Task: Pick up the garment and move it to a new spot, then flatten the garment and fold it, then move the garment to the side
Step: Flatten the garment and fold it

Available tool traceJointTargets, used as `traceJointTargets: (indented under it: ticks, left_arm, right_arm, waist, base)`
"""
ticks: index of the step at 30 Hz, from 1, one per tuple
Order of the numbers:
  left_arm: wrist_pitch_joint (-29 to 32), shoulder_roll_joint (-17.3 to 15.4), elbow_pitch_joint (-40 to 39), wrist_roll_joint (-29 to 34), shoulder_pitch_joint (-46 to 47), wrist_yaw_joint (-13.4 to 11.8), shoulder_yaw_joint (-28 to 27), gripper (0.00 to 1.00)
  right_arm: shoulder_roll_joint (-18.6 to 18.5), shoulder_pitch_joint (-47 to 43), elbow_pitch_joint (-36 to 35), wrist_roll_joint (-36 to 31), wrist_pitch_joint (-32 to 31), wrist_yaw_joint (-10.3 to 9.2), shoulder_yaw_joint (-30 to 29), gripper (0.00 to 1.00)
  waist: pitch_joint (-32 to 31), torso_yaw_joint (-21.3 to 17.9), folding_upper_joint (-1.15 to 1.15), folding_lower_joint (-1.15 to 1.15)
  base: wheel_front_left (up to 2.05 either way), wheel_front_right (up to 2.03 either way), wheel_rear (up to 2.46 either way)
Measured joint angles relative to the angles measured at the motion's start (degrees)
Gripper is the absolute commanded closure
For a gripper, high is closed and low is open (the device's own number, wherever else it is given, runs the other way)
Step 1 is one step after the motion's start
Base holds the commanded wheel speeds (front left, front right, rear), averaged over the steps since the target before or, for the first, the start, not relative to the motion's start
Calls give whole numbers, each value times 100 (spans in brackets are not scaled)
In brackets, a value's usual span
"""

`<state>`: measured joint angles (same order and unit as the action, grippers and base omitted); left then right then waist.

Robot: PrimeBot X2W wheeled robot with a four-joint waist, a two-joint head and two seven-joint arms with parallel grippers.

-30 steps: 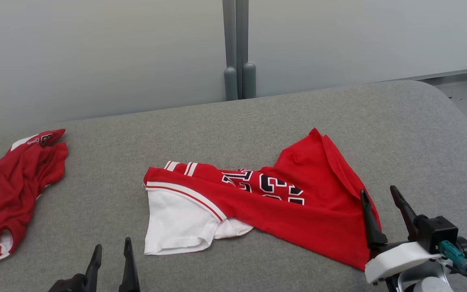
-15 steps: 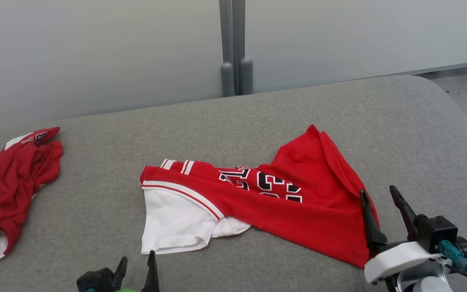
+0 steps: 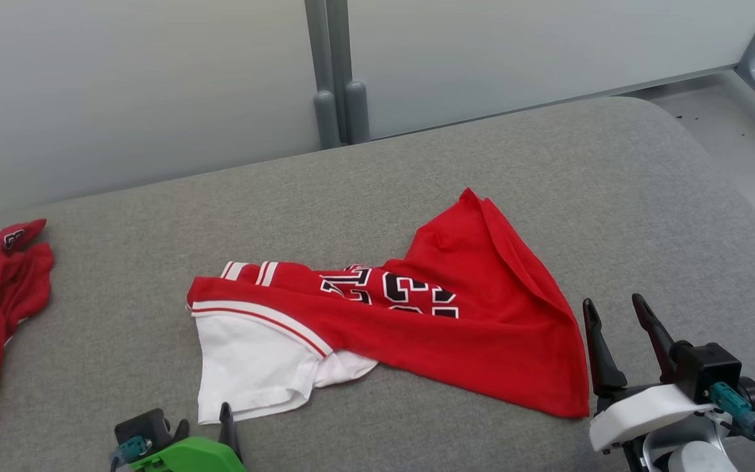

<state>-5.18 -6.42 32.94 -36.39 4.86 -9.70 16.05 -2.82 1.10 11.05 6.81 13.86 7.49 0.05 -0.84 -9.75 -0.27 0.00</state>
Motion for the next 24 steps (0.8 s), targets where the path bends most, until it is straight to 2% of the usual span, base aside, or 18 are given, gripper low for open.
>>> traceJointTargets:
  ticks: [8, 9, 10, 11, 12, 16, 17, 24]
  left_arm:
    - [-136, -1, 474, -84, 200, -33, -103, 0]
    - [-135, -3, 530, -84, 227, -30, -90, 11]
    - [-126, -4, 583, -80, 264, -19, -70, 28]
    - [-119, -15, 630, -65, 297, -11, -38, 52]
    - [-110, -20, 677, -31, 325, 11, 9, 64]
    - [-93, -4, 847, 53, 443, 64, 152, 97]
    - [-94, 2, 882, 71, 466, 80, 190, 100]
    - [-488, 153, 784, -110, 482, 277, 113, 100]
  right_arm:
    - [0, 3, -4, 4, 0, 0, 22, 0]
    - [1, 3, -7, 5, 0, 0, 30, 0]
    - [1, 4, -7, 5, 0, 0, 31, 0]
    - [1, 7, -7, 5, 0, 0, 32, 0]
    - [1, 9, -7, 5, 0, 0, 29, 0]
    - [0, 9, -7, 5, 1, 0, 23, 0]
    - [0, 9, -7, 5, 1, 0, 24, 0]
    - [2, -107, 47, 62, -19, 0, 41, 0]
  waist:
    - [88, -202, 0, 0]
    - [97, -218, 0, 0]
    - [106, -233, 0, 0]
    - [115, -246, 0, 0]
    - [122, -257, 0, 0]
    - [137, -272, 0, 0]
    - [136, -270, 0, 0]
    - [142, -232, 0, 0]
  base:
    - [0, 0, 0]
    - [0, 0, 0]
    - [0, 0, 0]
    - [0, 0, 0]
    - [0, 0, 0]
    - [0, 0, 0]
    - [0, 0, 0]
    - [0, 0, 0]
